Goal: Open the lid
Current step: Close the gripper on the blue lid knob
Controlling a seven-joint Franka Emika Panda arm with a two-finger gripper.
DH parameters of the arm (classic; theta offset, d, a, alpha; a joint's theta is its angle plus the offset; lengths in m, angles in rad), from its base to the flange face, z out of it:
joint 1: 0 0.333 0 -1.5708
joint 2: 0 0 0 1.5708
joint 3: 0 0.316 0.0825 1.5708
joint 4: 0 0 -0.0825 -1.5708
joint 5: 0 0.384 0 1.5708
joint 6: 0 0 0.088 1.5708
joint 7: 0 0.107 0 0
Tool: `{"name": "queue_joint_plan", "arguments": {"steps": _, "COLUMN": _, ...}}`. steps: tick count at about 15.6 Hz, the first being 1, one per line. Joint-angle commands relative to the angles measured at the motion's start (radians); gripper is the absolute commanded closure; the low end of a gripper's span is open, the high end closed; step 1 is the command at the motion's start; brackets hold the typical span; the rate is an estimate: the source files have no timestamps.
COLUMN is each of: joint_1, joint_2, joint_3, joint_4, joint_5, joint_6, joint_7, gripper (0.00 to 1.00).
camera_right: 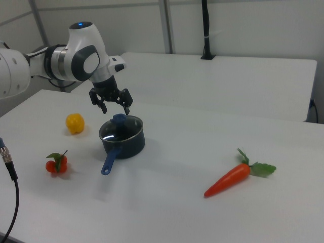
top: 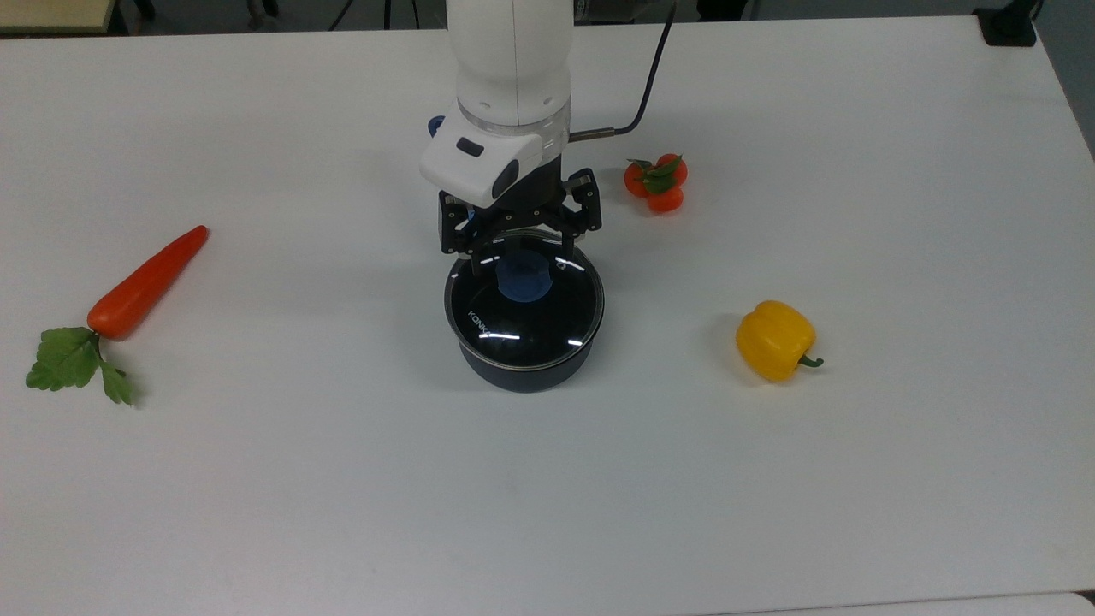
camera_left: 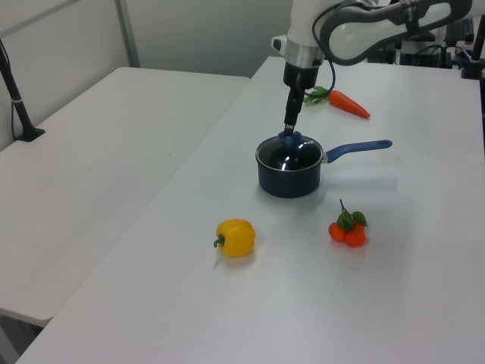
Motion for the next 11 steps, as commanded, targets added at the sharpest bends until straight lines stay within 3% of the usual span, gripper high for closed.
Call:
{"name": "queue_joint_plan", "arguments": {"steps": 1, "joint_1": 0.005, "joint_2": 0.024, "joint_3": -0.006, "joint_4": 0.013, "joint_5": 0.01, "joint_6": 0.012, "joint_7": -0.01, "gripper": 0.0}}
{"name": "queue_joint_plan", "arguments": {"steps": 6, "joint_1": 0.005, "joint_2": 0.043, "joint_3": -0.006, "joint_4": 0.011, "joint_5": 0.009, "joint_6": 0.014, "joint_7": 0.037, "gripper": 0.01}}
{"name": "queue_joint_plan", "arguments": {"steps": 11, "joint_1": 0.005, "joint_2": 0.054, "joint_3": -0.006, "joint_4": 0.013, "joint_5": 0.01, "joint_6": 0.015, "joint_7": 0.037, "gripper": 0.14}}
